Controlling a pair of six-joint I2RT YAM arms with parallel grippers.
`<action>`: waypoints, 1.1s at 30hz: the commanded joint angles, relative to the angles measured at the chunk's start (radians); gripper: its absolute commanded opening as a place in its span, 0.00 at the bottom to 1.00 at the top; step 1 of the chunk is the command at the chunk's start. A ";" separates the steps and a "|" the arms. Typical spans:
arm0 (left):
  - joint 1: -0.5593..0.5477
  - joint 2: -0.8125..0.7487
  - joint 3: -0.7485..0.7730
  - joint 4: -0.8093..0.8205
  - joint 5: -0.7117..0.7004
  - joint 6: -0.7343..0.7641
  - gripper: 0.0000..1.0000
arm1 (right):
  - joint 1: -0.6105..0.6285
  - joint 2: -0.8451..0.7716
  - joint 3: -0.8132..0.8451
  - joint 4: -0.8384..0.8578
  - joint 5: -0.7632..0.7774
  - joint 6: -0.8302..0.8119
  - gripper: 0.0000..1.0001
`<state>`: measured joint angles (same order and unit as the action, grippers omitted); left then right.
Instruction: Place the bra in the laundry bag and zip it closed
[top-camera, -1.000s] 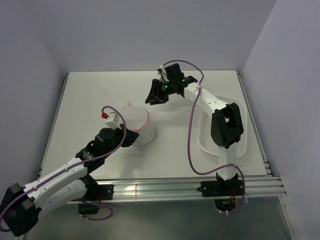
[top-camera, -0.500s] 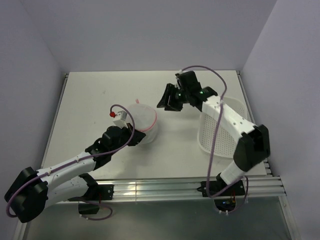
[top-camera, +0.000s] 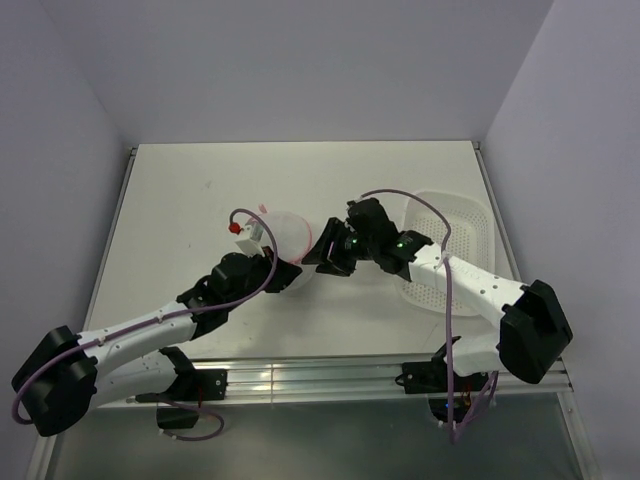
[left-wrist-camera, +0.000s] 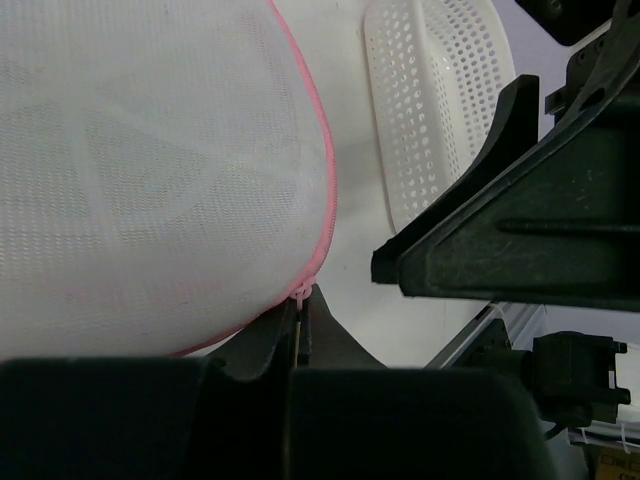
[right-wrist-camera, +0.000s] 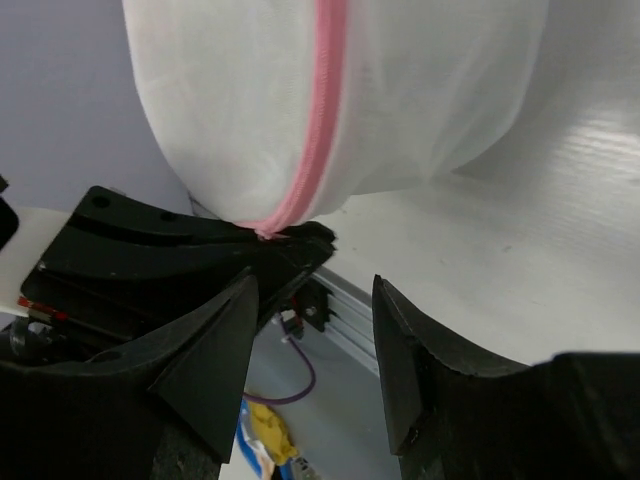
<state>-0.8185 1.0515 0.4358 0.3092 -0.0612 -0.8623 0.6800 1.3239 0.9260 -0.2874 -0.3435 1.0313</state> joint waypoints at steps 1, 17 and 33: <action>-0.018 0.002 0.046 0.054 -0.008 -0.004 0.00 | 0.036 0.001 -0.009 0.148 0.063 0.119 0.57; -0.034 -0.021 0.030 0.024 -0.014 -0.007 0.00 | 0.073 0.106 -0.029 0.267 0.106 0.196 0.42; 0.018 -0.189 -0.035 -0.142 -0.083 0.000 0.00 | -0.033 0.198 0.155 0.128 0.048 -0.061 0.00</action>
<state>-0.8265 0.9157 0.4156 0.1978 -0.1322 -0.8619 0.7074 1.5059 1.0103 -0.1162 -0.3210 1.0901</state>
